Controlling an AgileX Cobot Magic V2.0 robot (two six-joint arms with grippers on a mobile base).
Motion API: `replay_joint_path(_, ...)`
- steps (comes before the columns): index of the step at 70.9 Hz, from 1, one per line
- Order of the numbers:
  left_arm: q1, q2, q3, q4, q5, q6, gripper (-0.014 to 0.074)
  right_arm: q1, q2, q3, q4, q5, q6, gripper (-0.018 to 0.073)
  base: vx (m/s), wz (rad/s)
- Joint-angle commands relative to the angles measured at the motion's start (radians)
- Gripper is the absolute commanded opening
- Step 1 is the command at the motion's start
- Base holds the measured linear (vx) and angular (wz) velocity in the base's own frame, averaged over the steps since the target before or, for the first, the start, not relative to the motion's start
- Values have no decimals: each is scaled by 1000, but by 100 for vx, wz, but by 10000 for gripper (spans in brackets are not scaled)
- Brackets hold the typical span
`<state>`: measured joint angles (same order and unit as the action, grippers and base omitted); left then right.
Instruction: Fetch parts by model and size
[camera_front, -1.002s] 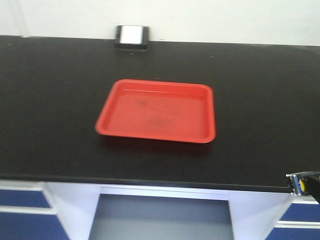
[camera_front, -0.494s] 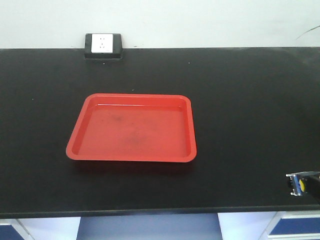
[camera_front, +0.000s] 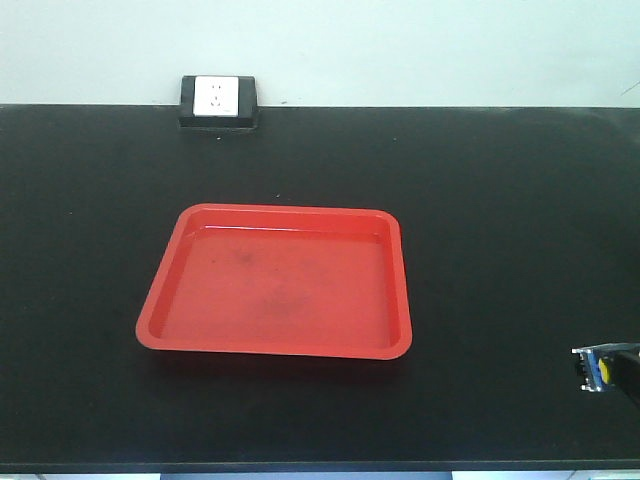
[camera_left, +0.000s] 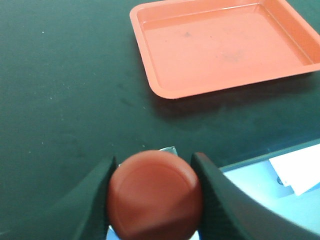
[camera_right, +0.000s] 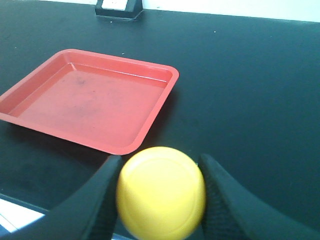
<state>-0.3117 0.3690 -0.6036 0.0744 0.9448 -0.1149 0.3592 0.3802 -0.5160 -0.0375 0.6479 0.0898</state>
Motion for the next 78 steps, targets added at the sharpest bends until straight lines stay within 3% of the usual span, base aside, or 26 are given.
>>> replay_joint_path(1, -6, 12, -22, -1, -64, -1, -6, -5, 10, -30, -8, -78, -6, -8, 6, 1)
replay_joint_path(78, -6, 12, -22, -1, -64, -1, -6, -5, 10, -30, -8, -77, -6, -8, 2, -1)
